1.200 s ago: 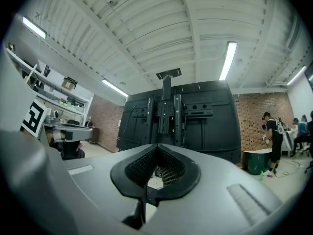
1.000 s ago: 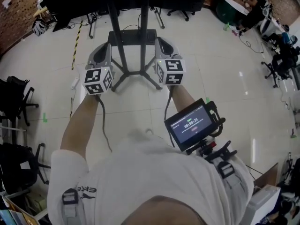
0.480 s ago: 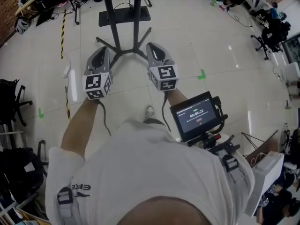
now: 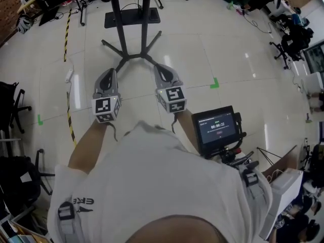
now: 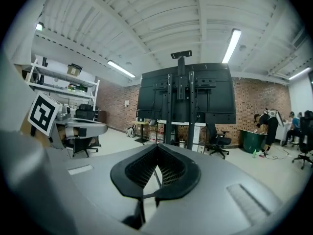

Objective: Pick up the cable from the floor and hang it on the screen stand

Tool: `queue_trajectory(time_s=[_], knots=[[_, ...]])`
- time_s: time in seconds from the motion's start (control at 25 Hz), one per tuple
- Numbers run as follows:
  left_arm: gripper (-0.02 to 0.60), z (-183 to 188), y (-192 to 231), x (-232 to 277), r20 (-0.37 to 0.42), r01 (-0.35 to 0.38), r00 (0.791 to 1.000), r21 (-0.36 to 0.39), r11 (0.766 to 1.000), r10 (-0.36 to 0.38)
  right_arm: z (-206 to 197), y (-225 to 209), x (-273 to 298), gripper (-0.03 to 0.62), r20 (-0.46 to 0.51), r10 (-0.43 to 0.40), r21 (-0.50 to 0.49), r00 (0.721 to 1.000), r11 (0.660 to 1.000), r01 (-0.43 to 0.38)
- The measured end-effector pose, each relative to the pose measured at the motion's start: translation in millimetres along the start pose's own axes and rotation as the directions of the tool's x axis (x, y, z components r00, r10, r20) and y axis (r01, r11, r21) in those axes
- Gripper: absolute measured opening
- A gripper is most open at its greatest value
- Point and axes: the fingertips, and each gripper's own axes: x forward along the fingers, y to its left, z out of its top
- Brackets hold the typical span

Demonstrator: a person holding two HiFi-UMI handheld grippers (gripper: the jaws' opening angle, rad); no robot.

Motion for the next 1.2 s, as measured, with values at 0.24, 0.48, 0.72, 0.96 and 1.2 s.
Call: queue_trajectory(time_s=[0.24,0.48,0.72,0.96,1.2], knots=[[0.002,-27,-18,-7,-0.037,0.015,0.999,0.033,0.999,-0.013,-29,-10,-10,0.012,-0.044,-0.008,0.034,0.999,0.999,0.009],[0.002,-34,-20,-12,-0.056,0.015,0.998,0.026,1.0,-0.014,-34,-2,-15,0.012,-0.037,0.004,0.037,0.999,0.999,-0.002],[0.002,-30,-18,-12,-0.056,0.013,0.998,0.022,1.0,-0.011,-24,1,-15,0.011,-0.016,0.005,0.033,1.0,0.999,-0.004],[0.002,-29,-19,-10,-0.058,0.02,0.998,0.02,1.0,-0.019,-18,0,-14,0.012,0.002,0.0,0.034,1.0,0.999,0.0],[0.002,-29,-19,-7,-0.06,0.024,0.998,0.013,1.0,-0.023,-16,-3,-14,0.011,0.004,-0.01,0.038,1.0,0.999,0.01]])
